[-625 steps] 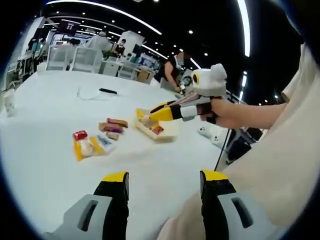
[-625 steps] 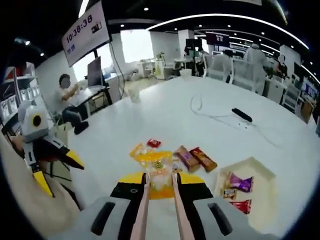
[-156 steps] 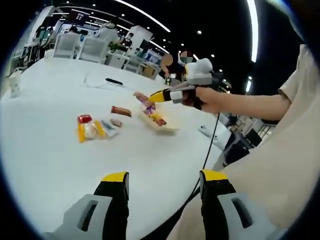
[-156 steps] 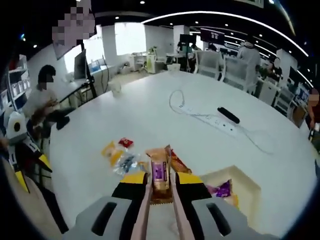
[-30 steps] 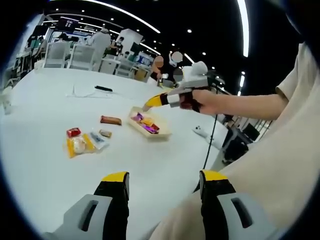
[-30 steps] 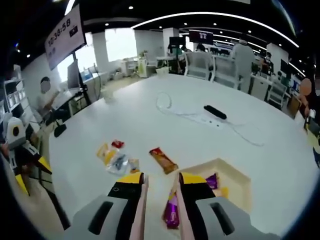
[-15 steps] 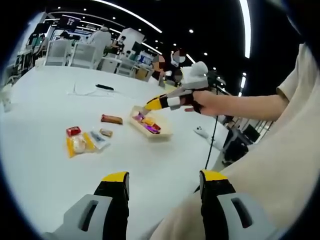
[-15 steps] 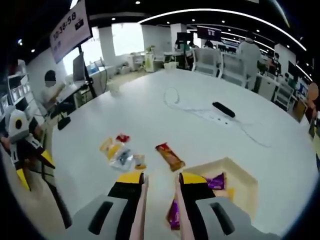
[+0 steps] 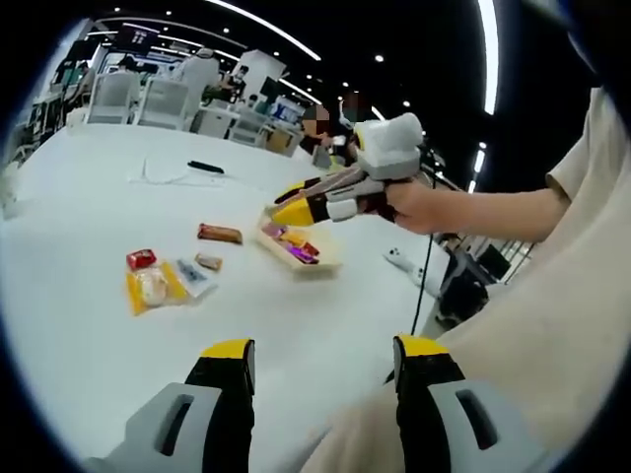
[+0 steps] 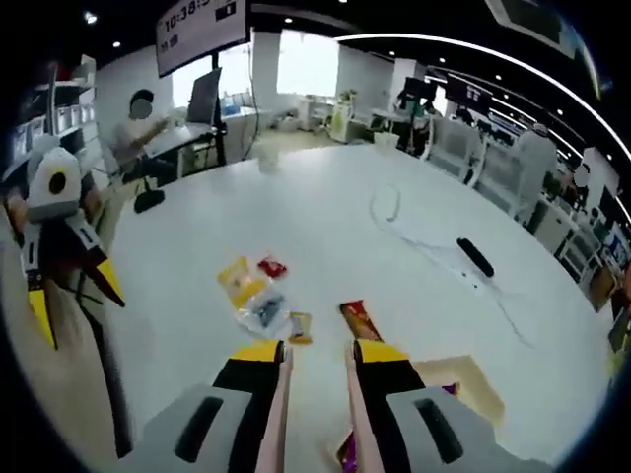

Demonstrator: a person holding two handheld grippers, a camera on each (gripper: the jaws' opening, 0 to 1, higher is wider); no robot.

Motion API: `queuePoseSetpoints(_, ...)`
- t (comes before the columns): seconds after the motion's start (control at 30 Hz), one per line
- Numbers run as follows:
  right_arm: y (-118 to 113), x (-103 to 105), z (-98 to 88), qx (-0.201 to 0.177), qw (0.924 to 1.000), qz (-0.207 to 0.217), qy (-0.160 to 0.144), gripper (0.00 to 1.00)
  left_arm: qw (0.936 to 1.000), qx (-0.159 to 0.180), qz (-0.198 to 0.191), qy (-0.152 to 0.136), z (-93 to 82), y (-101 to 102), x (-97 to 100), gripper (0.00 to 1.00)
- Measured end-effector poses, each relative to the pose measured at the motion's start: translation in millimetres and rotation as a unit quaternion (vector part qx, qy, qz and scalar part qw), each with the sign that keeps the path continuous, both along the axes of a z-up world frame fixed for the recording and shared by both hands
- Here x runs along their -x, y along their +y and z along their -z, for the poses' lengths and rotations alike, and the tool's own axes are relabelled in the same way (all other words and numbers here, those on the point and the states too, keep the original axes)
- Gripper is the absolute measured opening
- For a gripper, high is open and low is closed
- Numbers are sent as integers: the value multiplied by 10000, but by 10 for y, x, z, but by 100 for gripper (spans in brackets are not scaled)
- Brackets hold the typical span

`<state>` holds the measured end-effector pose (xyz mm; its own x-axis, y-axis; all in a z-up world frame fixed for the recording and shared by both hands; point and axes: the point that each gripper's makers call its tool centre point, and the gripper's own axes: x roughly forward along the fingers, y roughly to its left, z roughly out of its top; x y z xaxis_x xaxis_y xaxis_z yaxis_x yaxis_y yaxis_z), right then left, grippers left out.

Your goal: Place the target food into the container with the food tongs after gripping and lifting it, then release it inside without dropping or visibly crushing the food.

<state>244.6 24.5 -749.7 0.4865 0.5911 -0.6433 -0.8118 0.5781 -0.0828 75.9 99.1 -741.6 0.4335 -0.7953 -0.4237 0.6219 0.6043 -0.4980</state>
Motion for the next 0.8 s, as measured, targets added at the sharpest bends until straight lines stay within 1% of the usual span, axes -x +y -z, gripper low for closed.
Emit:
queuePoseSetpoints(0.07,-18,-35,46,203,9998,-22,-18,27,10000,8,-2,10,9,-2,-27,56)
queuePoseSetpoints(0.13,-11,-38,62,249,9997,-83,-9,27,10000,18,-3,34,12,-9,-42,56)
queuePoseSetpoints(0.2,-17,-59,71,255,9996,-95,-6,28,10000,14,29,57,19,-18,-50,56)
queuePoseSetpoints(0.27,-48,-109,87,210,9998,27,26,28,10000,4,43,78,32,-15,-58,56)
queuePoseSetpoints(0.37,-71,-136,126,143,9997,119,148,28,9999,5,30,104,44,-3,-80,56)
queuePoseSetpoints(0.53,-70,-173,151,143,9996,128,182,28,9999,5,17,146,56,5,-137,56)
queuePoseSetpoints(0.6,-83,-218,174,101,9994,215,266,28,9999,5,3,152,59,6,-164,56)
queuePoseSetpoints(0.8,-58,-304,222,134,9994,174,266,28,9998,26,-34,200,73,9,-224,56)
